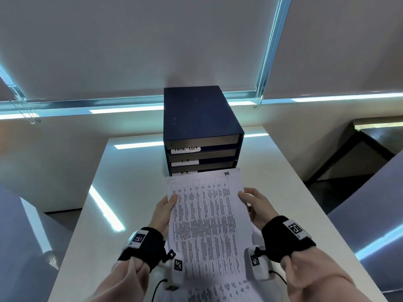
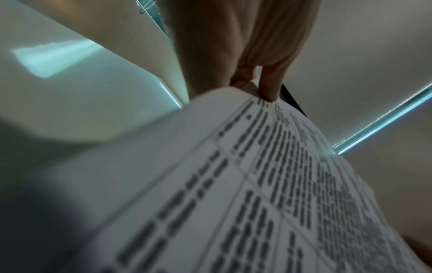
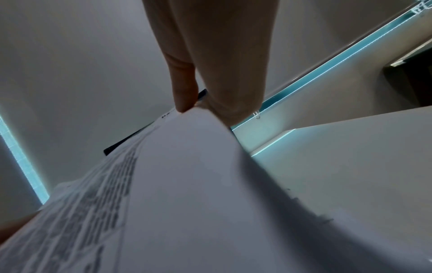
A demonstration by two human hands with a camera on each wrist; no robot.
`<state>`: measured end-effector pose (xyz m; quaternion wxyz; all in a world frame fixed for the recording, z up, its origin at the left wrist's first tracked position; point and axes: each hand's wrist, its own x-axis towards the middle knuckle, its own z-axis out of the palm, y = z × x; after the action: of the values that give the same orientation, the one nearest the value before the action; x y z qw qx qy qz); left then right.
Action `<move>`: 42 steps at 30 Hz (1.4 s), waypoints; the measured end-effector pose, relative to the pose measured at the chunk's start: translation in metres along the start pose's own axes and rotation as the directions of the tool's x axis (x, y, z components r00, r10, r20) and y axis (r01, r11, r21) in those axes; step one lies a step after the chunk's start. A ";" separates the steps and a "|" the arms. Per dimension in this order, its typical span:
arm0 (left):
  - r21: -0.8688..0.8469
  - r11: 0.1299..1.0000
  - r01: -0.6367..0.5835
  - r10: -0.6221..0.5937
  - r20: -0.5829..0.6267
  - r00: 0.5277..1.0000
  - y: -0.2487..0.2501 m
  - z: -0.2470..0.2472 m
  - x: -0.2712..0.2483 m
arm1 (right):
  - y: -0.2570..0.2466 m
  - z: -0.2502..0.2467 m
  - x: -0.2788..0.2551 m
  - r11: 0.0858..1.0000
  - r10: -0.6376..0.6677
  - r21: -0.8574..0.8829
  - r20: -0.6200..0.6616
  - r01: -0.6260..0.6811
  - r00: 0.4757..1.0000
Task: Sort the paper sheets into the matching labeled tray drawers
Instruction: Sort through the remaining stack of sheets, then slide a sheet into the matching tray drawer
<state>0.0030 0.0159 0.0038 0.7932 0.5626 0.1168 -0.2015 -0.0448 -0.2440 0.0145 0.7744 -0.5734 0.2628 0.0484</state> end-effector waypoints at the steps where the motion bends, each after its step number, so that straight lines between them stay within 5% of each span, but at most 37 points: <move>1: 0.011 1.000 0.010 -0.010 -0.019 1.000 0.002 0.001 0.003 | 0.001 0.000 -0.004 1.000 0.026 -0.013 0.037 -0.025 0.999; 4: 0.079 0.995 0.061 -0.054 -0.088 0.995 0.010 0.006 0.020 | 0.013 0.000 -0.020 0.985 0.123 -0.135 0.098 -0.109 0.988; 12: 0.285 0.921 0.265 -0.212 -0.205 0.956 0.012 0.002 0.101 | 0.021 0.000 0.016 0.945 0.256 -0.203 -0.026 -0.256 0.966; 18: 0.064 0.953 0.297 -0.294 -0.049 0.955 0.022 0.002 0.098 | -0.006 0.007 0.089 0.923 0.210 -0.311 -0.089 -0.228 0.974; 21: 0.159 0.932 0.326 -0.340 0.069 0.938 0.011 -0.001 0.077 | -0.030 0.023 0.112 0.944 0.137 -0.289 -0.100 -0.161 0.985; 24: 0.332 0.914 0.232 -0.241 -0.017 0.971 -0.007 0.000 0.076 | -0.036 0.026 0.130 0.931 0.135 -0.330 -0.079 -0.153 0.988; 29: 0.276 0.951 0.140 -0.083 -0.208 0.974 -0.017 0.011 0.107 | -0.043 0.017 0.123 0.842 0.326 -0.440 -0.048 -0.313 0.944; 31: 0.200 0.970 0.137 -0.091 -0.226 0.970 -0.007 0.019 0.118 | -0.039 0.018 0.133 0.901 0.345 -0.273 -0.024 -0.338 0.938; 34: -0.245 0.958 0.147 -0.182 -0.128 0.975 0.014 0.025 0.138 | -0.037 0.036 0.152 0.928 0.289 0.244 0.004 -0.281 0.957; 37: -0.398 0.908 0.133 -0.184 -0.092 0.979 0.029 0.027 0.149 | -0.035 0.059 0.164 0.915 0.220 0.345 0.011 -0.210 0.976; 39: -0.253 0.961 0.116 -0.151 -0.124 0.981 0.032 0.024 0.142 | -0.035 0.067 0.159 0.930 0.193 0.309 0.047 -0.198 0.980; 42: 0.279 0.960 0.020 0.026 -0.160 0.987 0.019 0.014 0.112 | -0.029 0.064 0.139 0.957 0.183 0.203 0.129 -0.206 0.975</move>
<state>0.1108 -0.0132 -0.0217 0.6939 0.6838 0.1503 -0.1684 0.1081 -0.2269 -0.0118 0.8365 -0.4542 0.2790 0.1271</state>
